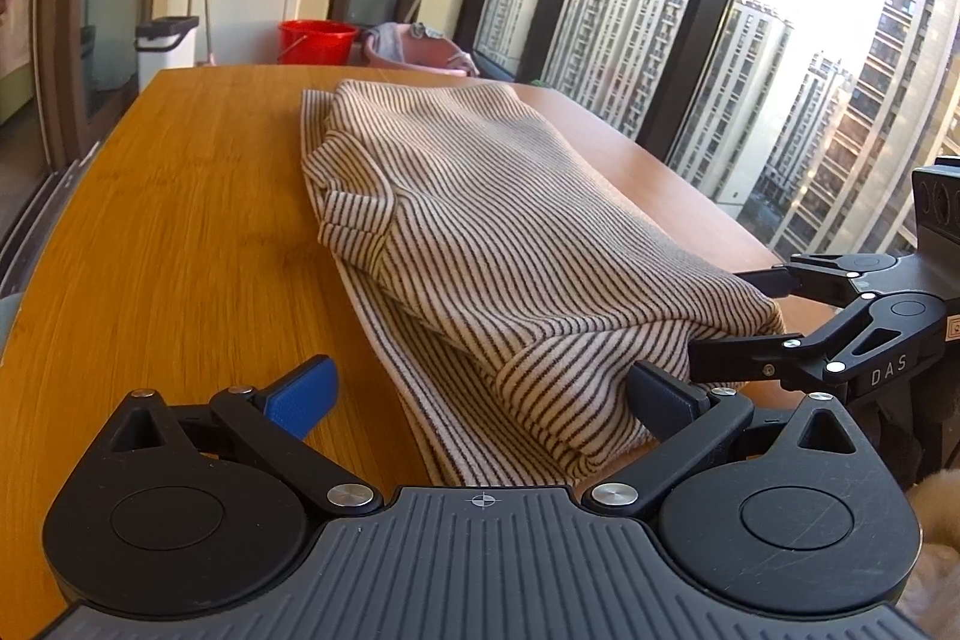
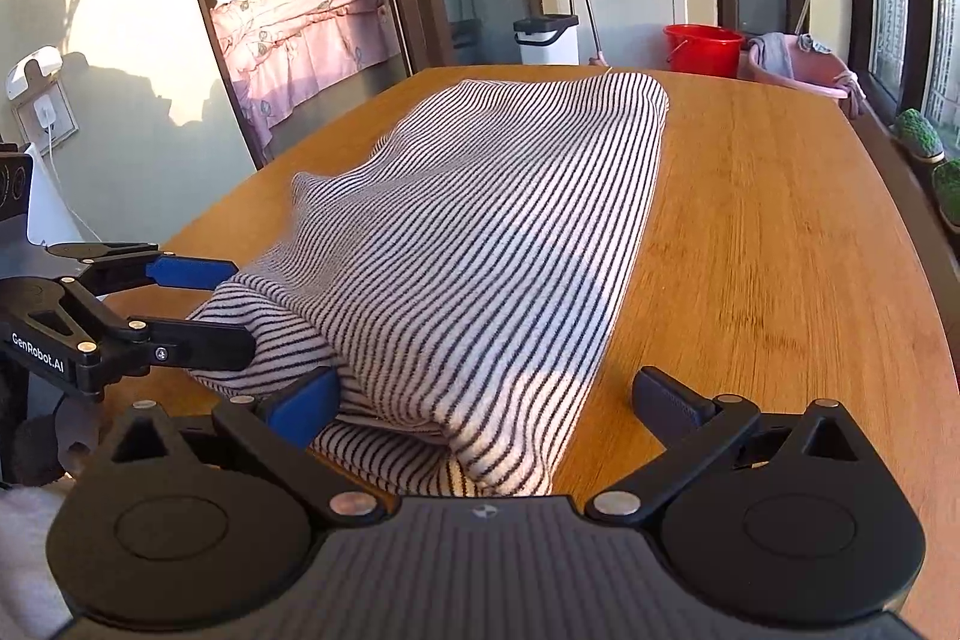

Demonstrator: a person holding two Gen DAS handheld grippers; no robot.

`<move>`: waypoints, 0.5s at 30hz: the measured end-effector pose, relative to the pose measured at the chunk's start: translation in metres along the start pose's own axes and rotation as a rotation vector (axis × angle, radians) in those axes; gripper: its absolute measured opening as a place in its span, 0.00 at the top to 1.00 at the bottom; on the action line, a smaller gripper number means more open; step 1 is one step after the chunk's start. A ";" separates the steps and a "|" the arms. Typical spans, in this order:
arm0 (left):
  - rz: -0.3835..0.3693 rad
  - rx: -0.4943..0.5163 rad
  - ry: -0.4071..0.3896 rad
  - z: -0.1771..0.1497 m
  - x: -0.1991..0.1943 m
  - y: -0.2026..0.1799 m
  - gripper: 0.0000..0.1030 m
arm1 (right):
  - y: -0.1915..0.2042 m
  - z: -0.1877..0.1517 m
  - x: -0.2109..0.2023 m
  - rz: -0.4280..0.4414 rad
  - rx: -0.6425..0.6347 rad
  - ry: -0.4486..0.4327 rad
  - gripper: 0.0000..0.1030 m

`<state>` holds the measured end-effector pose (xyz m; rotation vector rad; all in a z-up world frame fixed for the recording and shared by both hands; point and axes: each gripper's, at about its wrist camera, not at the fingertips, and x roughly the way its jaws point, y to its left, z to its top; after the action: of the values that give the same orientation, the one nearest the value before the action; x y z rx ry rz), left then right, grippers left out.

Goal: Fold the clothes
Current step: 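Open both grippers and smooth the folded shirt stack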

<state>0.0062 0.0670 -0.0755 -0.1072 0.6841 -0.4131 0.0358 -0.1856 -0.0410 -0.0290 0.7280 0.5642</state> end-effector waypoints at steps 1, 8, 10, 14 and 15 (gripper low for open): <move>0.000 0.000 0.000 0.000 0.000 0.000 0.00 | 0.000 0.000 0.000 0.000 0.000 0.000 0.00; 0.000 0.001 -0.003 -0.001 0.000 0.000 0.00 | 0.000 0.000 0.002 -0.003 0.001 -0.005 0.00; 0.000 0.001 -0.004 -0.001 0.000 0.000 0.00 | -0.002 -0.001 0.001 -0.002 0.002 -0.006 0.00; -0.001 0.000 -0.005 -0.001 0.000 0.000 0.00 | 0.001 -0.001 0.002 -0.003 0.005 -0.008 0.00; -0.001 0.000 -0.006 -0.001 0.000 0.000 0.00 | 0.000 -0.001 0.002 -0.003 0.005 -0.009 0.00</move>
<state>0.0055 0.0670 -0.0762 -0.1087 0.6785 -0.4135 0.0362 -0.1844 -0.0428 -0.0231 0.7207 0.5592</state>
